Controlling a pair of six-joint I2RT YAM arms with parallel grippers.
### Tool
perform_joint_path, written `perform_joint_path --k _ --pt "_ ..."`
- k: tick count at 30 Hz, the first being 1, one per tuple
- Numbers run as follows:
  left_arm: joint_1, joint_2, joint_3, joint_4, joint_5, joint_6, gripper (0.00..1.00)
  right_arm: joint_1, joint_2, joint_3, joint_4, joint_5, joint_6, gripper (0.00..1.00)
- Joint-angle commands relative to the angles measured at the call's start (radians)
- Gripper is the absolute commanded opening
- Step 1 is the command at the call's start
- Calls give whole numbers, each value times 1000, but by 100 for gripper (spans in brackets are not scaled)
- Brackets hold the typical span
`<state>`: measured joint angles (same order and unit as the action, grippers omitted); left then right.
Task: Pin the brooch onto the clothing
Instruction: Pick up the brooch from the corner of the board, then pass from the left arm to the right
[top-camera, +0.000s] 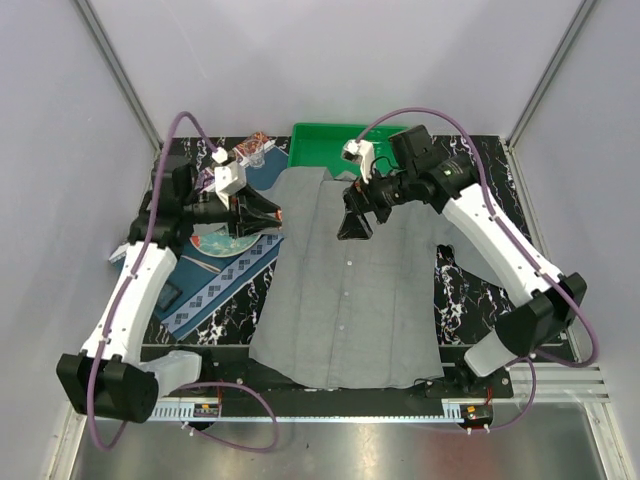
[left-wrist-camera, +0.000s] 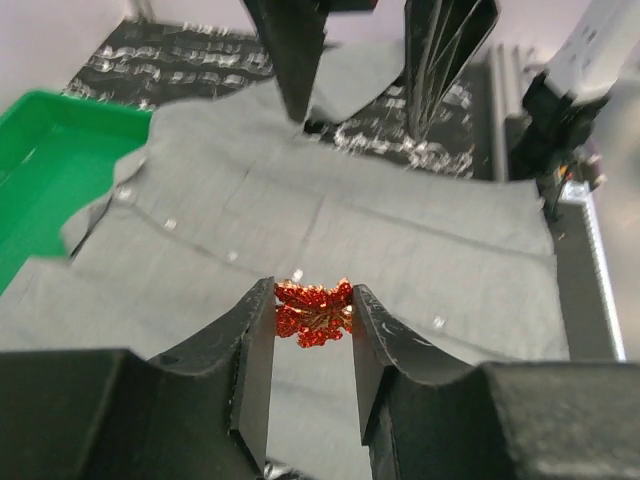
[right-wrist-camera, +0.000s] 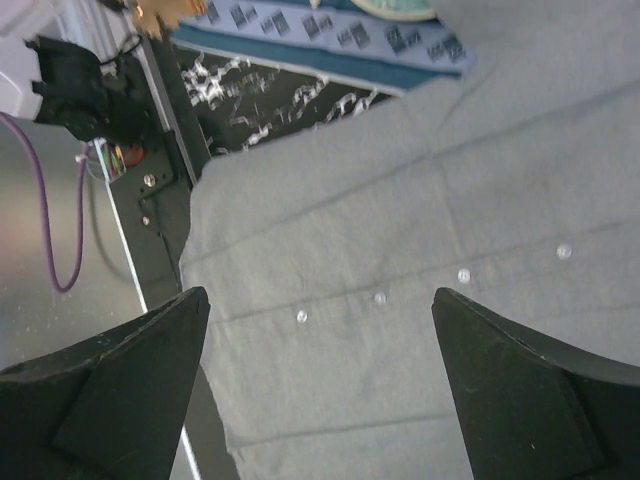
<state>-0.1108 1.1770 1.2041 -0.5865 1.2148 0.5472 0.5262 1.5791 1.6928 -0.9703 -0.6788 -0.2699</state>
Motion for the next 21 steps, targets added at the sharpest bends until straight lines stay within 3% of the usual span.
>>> perform_joint_path --k 1,2,4,5,8,11,16,21 --pt "-23 -44 -136 859 109 -858 34 -2 -98 -63 224 -58 11 100" --pt "-23 -30 -136 967 103 -1015 34 0 -123 -93 264 -39 -12 100" --pt "-20 -10 -178 1121 39 -1184 34 8 -203 -193 419 30 6 100" --pt "-17 -11 -204 1348 7 -1378 34 12 -226 -224 467 45 38 100" --pt "-16 7 -238 1542 -96 -1591 34 57 -333 -373 701 163 93 100" --pt "-18 -22 -238 1426 -204 -1554 34 152 -401 -484 890 275 22 100" --pt "-30 -50 -242 1221 -345 -1554 35 293 -347 -504 1074 522 -80 97" --pt "-44 -82 -247 1174 -370 -1544 36 340 -294 -504 1231 628 -134 91"
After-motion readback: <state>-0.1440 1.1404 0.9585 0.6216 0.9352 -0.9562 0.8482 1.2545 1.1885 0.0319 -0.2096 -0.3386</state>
